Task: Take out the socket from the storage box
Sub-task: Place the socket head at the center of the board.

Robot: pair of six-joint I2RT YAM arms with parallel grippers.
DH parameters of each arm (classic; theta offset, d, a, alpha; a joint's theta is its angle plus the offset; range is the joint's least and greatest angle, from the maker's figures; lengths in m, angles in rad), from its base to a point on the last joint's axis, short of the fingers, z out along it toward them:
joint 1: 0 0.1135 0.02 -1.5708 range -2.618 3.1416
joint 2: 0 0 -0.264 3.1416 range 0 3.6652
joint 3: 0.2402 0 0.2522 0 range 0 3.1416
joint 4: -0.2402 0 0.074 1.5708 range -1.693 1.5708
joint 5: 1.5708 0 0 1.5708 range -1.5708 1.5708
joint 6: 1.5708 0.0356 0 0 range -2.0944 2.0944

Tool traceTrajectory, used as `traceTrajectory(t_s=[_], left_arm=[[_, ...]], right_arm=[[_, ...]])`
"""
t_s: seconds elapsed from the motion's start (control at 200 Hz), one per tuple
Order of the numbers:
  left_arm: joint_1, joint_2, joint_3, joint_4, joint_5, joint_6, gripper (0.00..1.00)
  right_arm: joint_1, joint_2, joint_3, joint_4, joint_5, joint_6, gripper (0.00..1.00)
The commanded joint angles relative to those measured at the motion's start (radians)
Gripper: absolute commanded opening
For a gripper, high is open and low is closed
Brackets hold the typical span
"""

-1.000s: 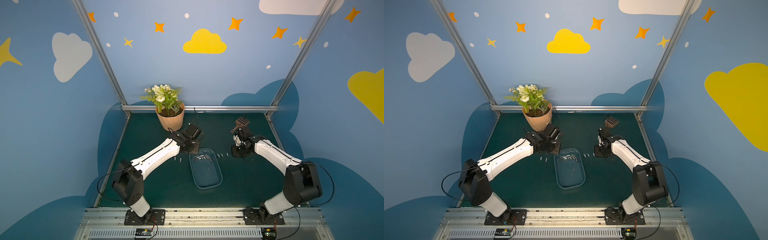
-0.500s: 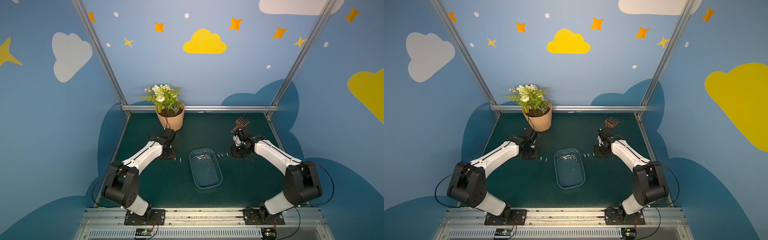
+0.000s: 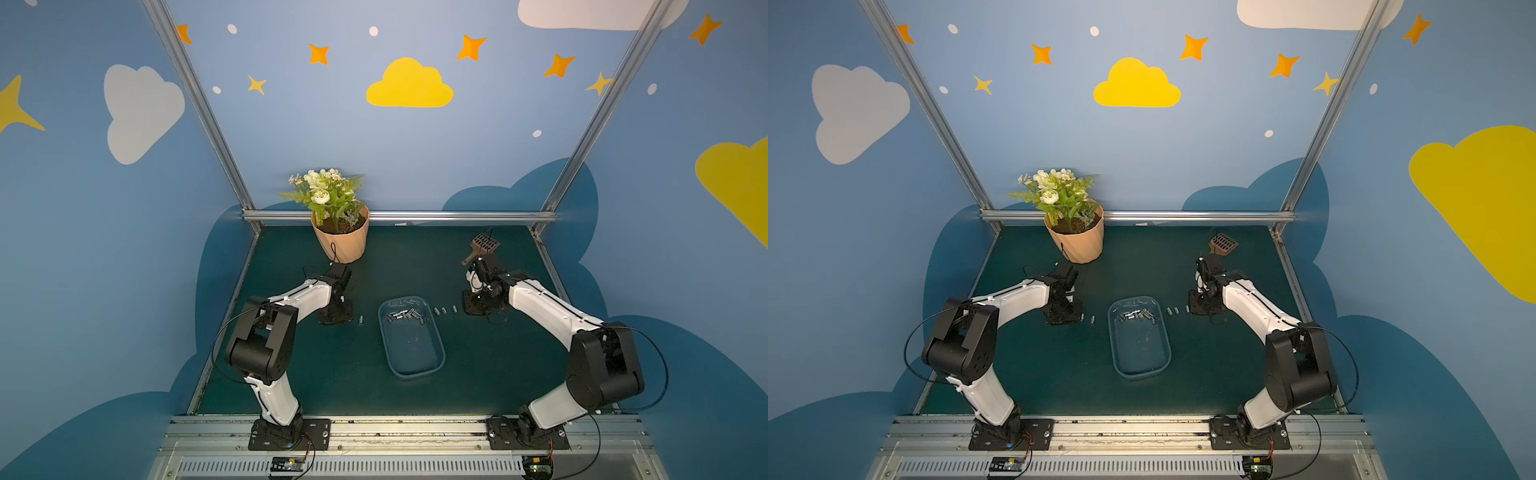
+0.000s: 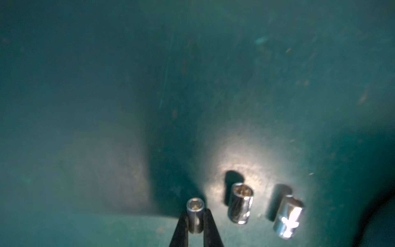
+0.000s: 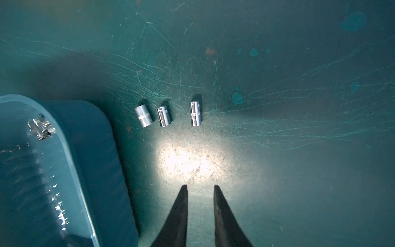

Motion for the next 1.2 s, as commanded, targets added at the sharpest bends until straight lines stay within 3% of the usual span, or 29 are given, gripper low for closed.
traceTrajectory(t_s=[0.0, 0.2, 0.581, 1.196], left_arm=[[0.004, 0.026, -0.002, 0.008, 0.011, 0.015, 0.11], [0.004, 0.031, -0.010, 0.011, 0.006, 0.016, 0.13], [0.004, 0.005, 0.004, -0.005, 0.003, 0.021, 0.27], [0.004, -0.096, 0.025, -0.052, -0.004, 0.028, 0.29]], right_arm=[[-0.004, -0.023, -0.015, -0.003, 0.004, 0.003, 0.23], [-0.006, -0.024, -0.018, -0.002, 0.005, 0.002, 0.23], [-0.007, -0.026, -0.016, -0.006, 0.006, 0.002, 0.23], [-0.007, -0.028, -0.013, -0.007, 0.002, 0.003, 0.23]])
